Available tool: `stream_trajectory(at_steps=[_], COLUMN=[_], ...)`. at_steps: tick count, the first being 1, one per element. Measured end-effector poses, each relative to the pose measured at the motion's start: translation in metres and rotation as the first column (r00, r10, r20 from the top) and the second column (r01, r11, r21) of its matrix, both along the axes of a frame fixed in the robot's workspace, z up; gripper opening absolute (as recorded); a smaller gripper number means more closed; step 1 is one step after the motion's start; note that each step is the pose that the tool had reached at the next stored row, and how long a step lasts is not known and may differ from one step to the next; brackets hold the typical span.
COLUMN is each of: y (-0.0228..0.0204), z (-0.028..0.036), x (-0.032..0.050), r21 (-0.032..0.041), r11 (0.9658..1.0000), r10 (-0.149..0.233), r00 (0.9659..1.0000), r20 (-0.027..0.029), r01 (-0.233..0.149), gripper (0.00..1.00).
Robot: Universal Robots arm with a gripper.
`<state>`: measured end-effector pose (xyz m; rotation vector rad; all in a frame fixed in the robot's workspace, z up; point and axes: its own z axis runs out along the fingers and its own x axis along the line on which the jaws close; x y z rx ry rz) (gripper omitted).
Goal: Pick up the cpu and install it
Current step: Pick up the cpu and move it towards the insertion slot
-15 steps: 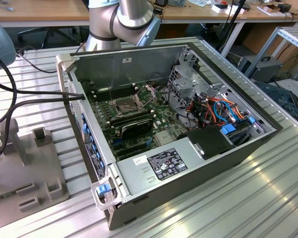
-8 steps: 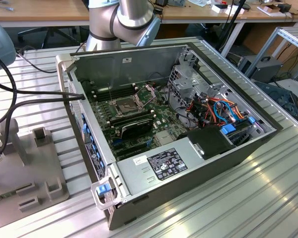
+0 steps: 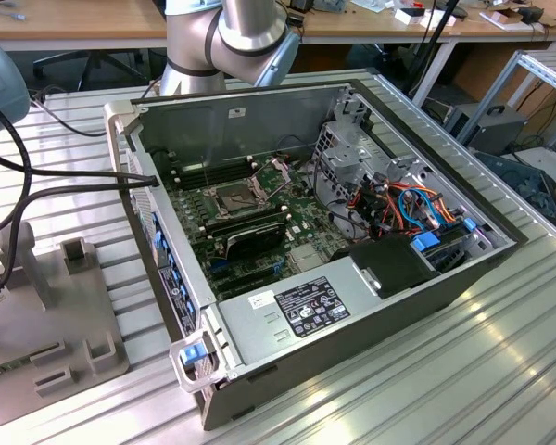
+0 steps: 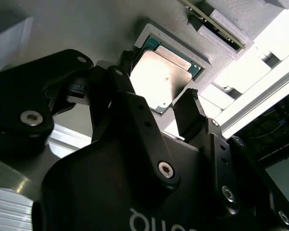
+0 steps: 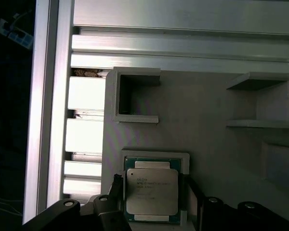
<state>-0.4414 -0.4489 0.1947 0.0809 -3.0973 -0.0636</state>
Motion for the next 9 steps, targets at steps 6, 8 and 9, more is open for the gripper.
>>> stream_trajectory(at_steps=[6,8,9], y=[0.0000,0.0000,0.0000], z=[0.0000,-0.0001,-0.0002], x=[0.0000,0.0000,0.0000], r21=[-0.0001,0.0000,0.0000], r11=[1.0000,1.0000,1.0000], r10=[0.000,0.000,0.000], r00=[1.0000,1.0000,1.0000], r20=[-0.0002,0.0000,0.0000], r01=[0.000,0.000,0.000], gripper=[0.53,0.53,0.53])
